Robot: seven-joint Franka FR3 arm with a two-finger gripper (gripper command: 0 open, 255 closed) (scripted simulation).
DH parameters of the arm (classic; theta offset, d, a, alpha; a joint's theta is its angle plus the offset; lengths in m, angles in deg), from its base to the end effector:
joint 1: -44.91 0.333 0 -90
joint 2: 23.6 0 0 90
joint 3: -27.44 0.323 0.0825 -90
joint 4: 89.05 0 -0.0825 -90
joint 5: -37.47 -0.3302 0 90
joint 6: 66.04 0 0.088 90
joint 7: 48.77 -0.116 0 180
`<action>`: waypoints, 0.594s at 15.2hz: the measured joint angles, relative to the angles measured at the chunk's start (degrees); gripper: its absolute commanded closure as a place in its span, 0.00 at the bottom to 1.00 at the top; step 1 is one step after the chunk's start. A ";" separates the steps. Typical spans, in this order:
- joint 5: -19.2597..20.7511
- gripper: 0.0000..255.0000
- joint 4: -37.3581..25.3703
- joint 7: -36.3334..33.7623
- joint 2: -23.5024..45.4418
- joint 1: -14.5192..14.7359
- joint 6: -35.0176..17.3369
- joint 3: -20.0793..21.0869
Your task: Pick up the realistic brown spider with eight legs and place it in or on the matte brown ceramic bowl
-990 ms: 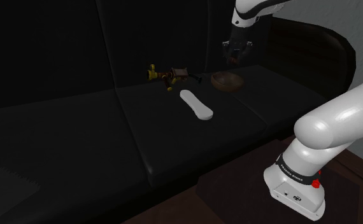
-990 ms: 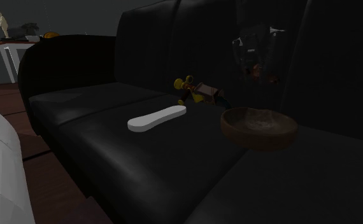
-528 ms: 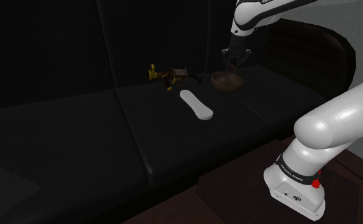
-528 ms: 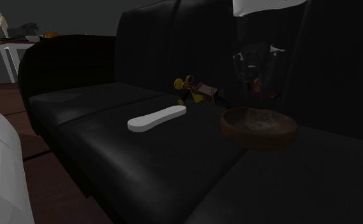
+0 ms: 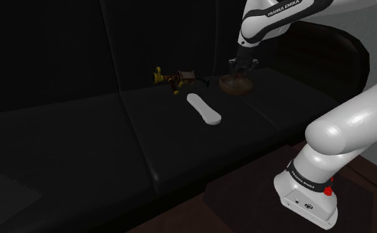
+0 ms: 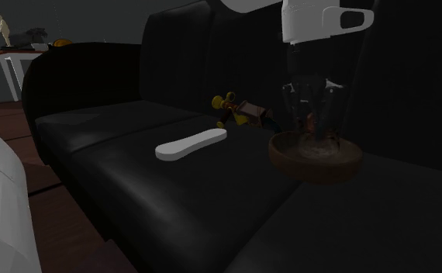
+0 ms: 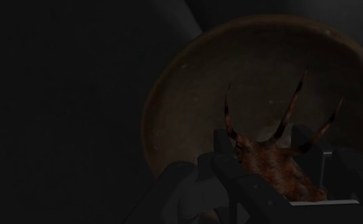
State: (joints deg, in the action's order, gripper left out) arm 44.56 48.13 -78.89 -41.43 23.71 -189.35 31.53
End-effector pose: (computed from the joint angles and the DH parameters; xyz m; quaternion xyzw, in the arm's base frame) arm 0.3848 -0.1231 0.4663 0.9258 -0.3711 0.0407 0.0595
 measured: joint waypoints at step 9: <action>0.03 0.00 0.08 -0.07 0.17 0.00 -0.28 0.02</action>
State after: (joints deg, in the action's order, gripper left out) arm 44.59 48.21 -78.96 -41.26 23.70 -189.63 31.55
